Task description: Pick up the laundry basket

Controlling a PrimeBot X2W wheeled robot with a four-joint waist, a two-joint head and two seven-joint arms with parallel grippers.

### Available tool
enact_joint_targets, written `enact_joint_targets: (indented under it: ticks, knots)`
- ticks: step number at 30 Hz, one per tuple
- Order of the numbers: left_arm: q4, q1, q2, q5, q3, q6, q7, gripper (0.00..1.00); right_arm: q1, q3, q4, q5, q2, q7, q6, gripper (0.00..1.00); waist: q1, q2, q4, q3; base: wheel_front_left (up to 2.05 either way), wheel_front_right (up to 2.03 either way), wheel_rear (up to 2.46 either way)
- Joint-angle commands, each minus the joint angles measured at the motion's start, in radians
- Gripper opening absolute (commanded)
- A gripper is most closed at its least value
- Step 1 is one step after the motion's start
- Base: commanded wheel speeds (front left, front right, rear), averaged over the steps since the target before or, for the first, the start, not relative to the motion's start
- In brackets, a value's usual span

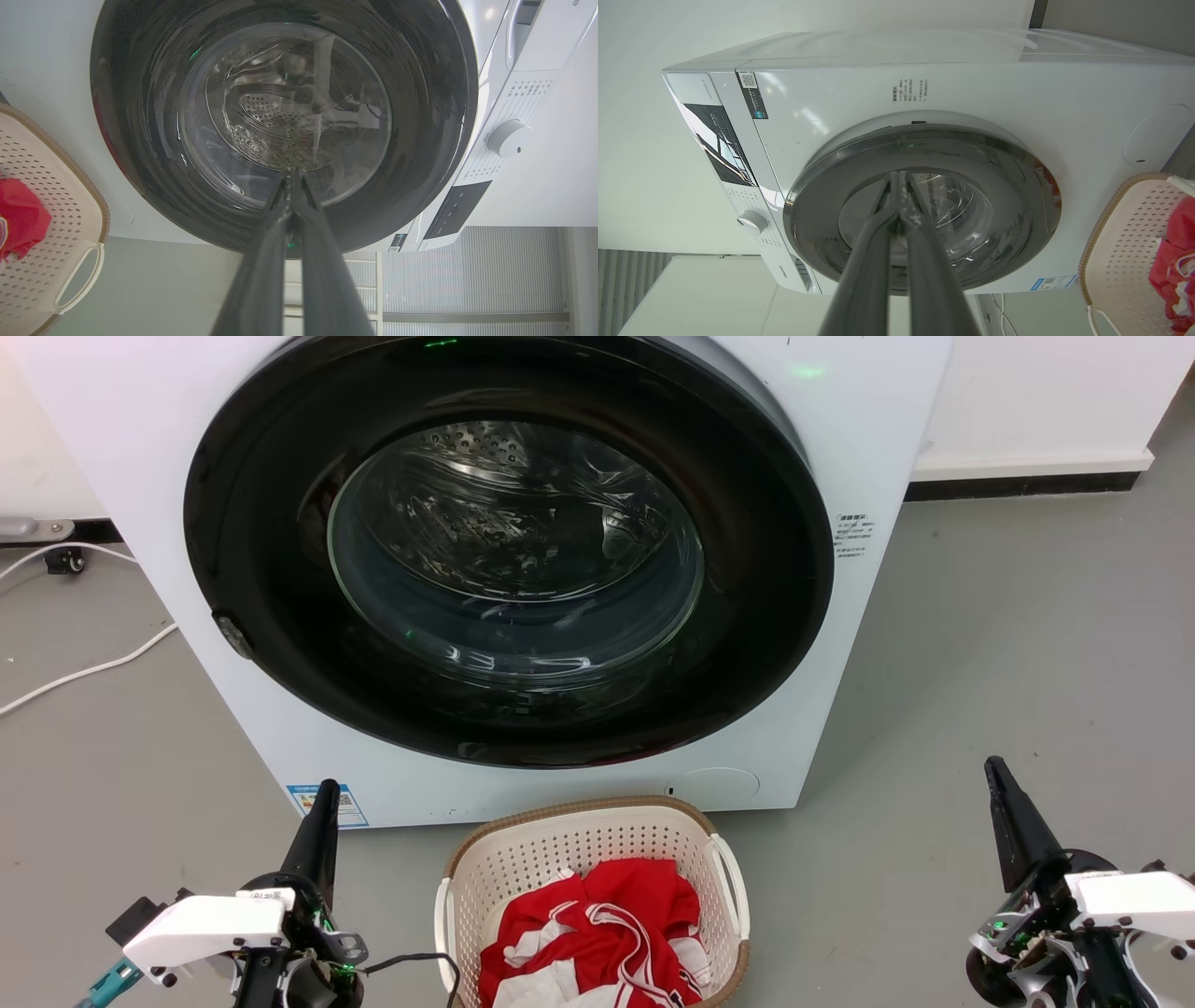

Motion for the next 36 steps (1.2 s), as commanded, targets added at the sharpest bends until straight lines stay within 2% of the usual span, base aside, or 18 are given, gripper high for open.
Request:
enact_joint_targets:
  ticks: [1, 30, 31, 36]
  knots:
    - [0.0, -0.008, -0.001, -0.002, 0.002, -0.005, 0.002, 0.0, -0.011, -0.001, 0.001, 0.004, 0.0, 0.001, 0.0, 0.0, 0.0, 0.0, 0.0, 0.0, 0.0, 0.0, 0.0]
    - [0.0, -0.008, -0.001, -0.002, 0.002, -0.005, 0.002, 0.0, -0.011, -0.001, 0.001, 0.004, 0.0, 0.001, 0.0, 0.0, 0.0, 0.0, 0.0, 0.0, 0.0, 0.0, 0.0]
    - [0.0, 0.0, 0.0, 0.0, 0.0, 0.0, 0.0, 1.0, 0.0, 0.0, 0.0, 0.0, 0.0, 0.0, 0.0, 1.0, 0.0, 0.0, 0.0, 0.0, 0.0, 0.0, 0.0]
    - [0.022, 0.024, -0.004, 0.001, -0.009, 0.002, -0.008, 1.0, 0.027, 0.003, 0.026, -0.005, 0.001, -0.008, 0.0, 1.0, 0.0, 0.0, 0.0, 0.0, 0.0, 0.0, 0.0]
